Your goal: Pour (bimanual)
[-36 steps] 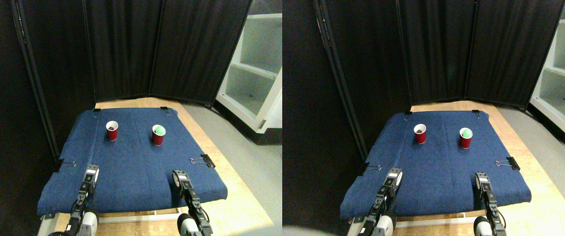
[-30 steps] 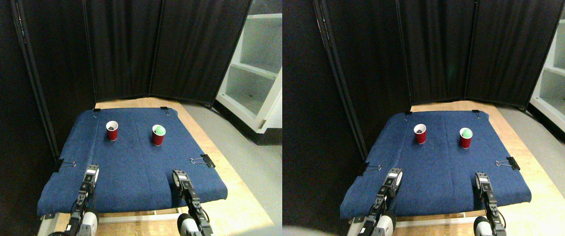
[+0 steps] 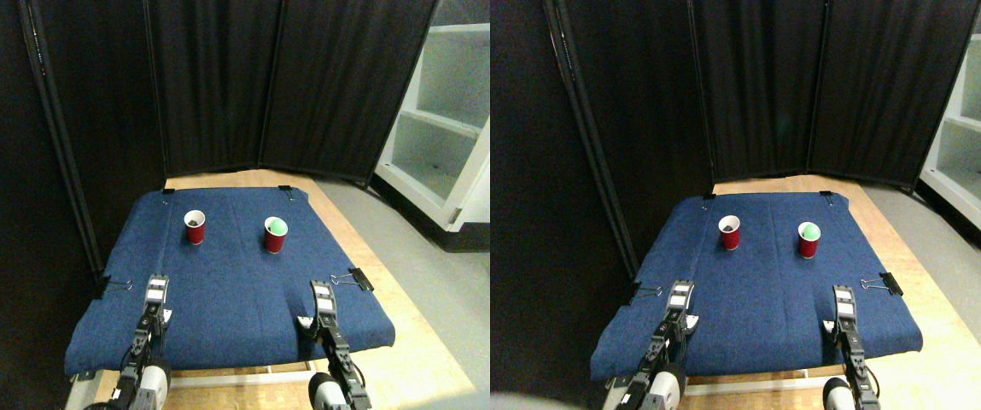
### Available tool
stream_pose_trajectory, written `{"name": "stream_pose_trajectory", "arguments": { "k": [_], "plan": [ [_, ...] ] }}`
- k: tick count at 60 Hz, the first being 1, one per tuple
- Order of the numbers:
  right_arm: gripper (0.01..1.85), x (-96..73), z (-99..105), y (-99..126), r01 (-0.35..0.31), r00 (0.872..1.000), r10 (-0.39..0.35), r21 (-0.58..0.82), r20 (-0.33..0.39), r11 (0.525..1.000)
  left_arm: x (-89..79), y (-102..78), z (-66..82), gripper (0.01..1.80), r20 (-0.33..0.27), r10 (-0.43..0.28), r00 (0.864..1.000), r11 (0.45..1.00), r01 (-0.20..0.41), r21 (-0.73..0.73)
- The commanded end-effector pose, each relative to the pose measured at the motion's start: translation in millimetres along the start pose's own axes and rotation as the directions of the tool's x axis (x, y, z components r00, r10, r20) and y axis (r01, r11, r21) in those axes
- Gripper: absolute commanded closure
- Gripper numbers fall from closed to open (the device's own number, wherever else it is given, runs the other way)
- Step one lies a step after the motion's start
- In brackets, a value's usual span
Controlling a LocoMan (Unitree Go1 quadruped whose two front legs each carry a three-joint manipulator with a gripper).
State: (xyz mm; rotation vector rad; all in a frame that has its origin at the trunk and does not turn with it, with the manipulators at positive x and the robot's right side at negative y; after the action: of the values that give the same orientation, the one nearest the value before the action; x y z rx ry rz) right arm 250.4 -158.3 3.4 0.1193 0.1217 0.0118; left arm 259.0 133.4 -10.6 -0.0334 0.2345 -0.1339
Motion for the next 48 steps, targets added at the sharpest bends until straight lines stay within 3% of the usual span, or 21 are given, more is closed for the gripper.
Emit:
{"name": "stream_pose_trajectory", "arguments": {
  "k": [1,7,13,20,22,27,34,39,44,48],
  "plan": [
    [1.18,1.5,13.1,5.7,-0.043,0.997,0.041,0.018,0.072,0.999,-0.9,-7.0,18.3,1.2,0.068,-0.056,0.996,0.998,0.057,-0.01],
    [1.2,3.0,27.0,11.9,-0.074,0.991,0.071,0.018,0.114,0.997,-0.7,-11.0,35.7,1.21,0.1,-0.115,0.988,0.993,0.117,-0.017],
    [1.24,6.0,40.6,18.1,-0.144,0.973,0.143,-0.01,0.183,0.99,-1.8,-16.2,54.8,1.2,0.108,-0.135,0.985,0.99,0.14,-0.034],
    [1.24,8.3,49.1,21.9,-0.16,0.967,0.16,-0.02,0.198,0.987,-0.7,-20.6,67.4,1.25,0.114,-0.165,0.98,0.984,0.172,-0.054],
    [1.23,11.3,51.8,22.2,-0.201,0.959,0.189,0.034,0.21,0.979,1.0,-22.8,72.9,1.27,0.124,-0.171,0.977,0.982,0.18,-0.065],
    [1.24,14.1,53.4,24.1,-0.203,0.957,0.184,0.067,0.224,0.977,3.8,-23.7,77.1,1.28,0.134,-0.164,0.977,0.976,0.181,-0.125],
    [1.22,22.4,53.1,25.3,-0.201,0.96,0.141,0.249,0.241,0.947,15.8,-22.1,77.3,1.31,0.181,-0.088,0.98,0.954,0.135,-0.269],
    [1.21,31.4,50.6,22.3,-0.193,0.965,0.111,0.358,0.237,0.914,25.3,-17.7,73.6,1.29,0.179,-0.044,0.983,0.927,0.107,-0.359],
    [1.17,41.9,48.5,18.1,-0.183,0.967,0.08,0.445,0.24,0.877,36.6,-14.3,69.7,1.22,0.17,0.079,0.982,0.882,0.011,-0.471],
    [1.17,47.2,47.1,15.7,-0.174,0.97,0.059,0.501,0.238,0.848,44.2,-11.5,65.8,1.24,0.17,0.129,0.977,0.846,-0.019,-0.532]
  ]
}}
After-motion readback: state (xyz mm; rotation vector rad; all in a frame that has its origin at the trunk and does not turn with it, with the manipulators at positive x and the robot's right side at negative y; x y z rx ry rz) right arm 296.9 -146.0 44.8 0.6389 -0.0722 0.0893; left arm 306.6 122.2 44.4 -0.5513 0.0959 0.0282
